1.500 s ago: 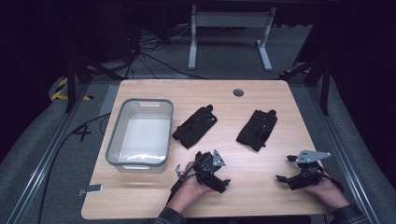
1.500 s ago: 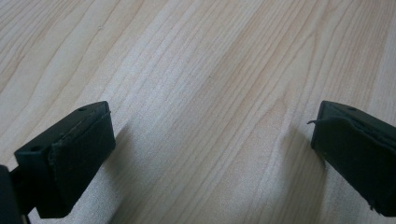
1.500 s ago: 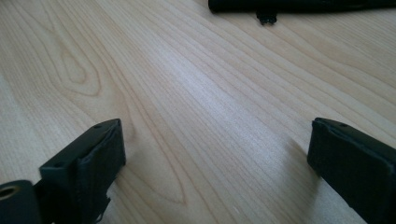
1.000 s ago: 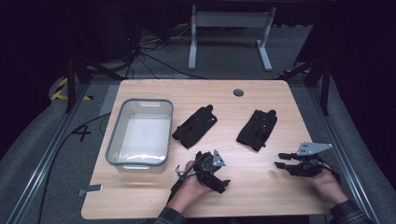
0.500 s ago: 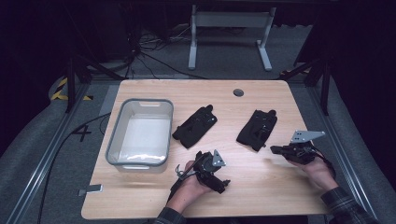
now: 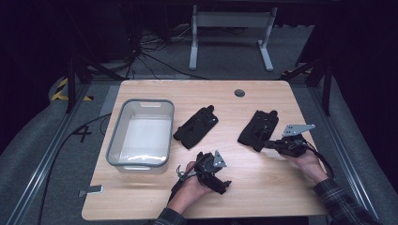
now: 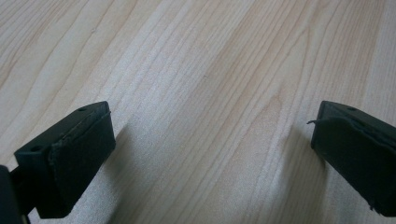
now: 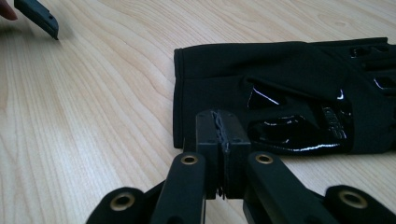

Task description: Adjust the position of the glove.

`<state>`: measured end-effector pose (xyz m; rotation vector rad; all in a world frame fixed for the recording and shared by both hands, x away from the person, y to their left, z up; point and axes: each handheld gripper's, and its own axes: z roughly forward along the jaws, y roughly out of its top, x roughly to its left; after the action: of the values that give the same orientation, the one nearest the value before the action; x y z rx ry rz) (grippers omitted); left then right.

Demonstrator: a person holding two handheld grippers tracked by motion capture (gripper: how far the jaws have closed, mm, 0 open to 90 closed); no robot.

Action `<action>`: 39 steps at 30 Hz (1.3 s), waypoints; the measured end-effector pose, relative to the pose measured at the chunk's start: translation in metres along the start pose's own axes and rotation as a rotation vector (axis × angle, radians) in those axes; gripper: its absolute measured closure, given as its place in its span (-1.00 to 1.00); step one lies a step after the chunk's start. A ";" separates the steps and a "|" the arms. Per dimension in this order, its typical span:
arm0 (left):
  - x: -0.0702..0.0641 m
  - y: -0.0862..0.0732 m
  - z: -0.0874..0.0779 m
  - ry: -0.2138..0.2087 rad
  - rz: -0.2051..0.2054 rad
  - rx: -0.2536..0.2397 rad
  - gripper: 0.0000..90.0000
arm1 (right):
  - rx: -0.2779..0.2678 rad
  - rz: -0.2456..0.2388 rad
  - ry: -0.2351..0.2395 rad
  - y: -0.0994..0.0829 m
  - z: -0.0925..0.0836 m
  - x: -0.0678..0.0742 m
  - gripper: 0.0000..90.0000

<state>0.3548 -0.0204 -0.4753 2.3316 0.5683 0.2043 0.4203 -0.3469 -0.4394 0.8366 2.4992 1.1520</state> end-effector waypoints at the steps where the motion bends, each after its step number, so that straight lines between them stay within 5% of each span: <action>1: 0.000 0.000 0.000 0.000 0.000 0.000 -1.00 | 0.009 -0.005 -0.001 0.002 0.001 0.000 0.99; 15: 0.000 0.000 0.000 0.002 0.001 -0.003 -1.00 | 0.084 -0.058 0.015 0.006 0.031 0.003 1.00; 39: 0.000 0.000 0.000 0.006 -0.002 -0.003 -1.00 | 0.129 -0.060 0.066 -0.008 0.009 0.010 1.00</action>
<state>0.3546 -0.0203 -0.4753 2.3279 0.5726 0.2107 0.4134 -0.3390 -0.4512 0.7607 2.6566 1.0243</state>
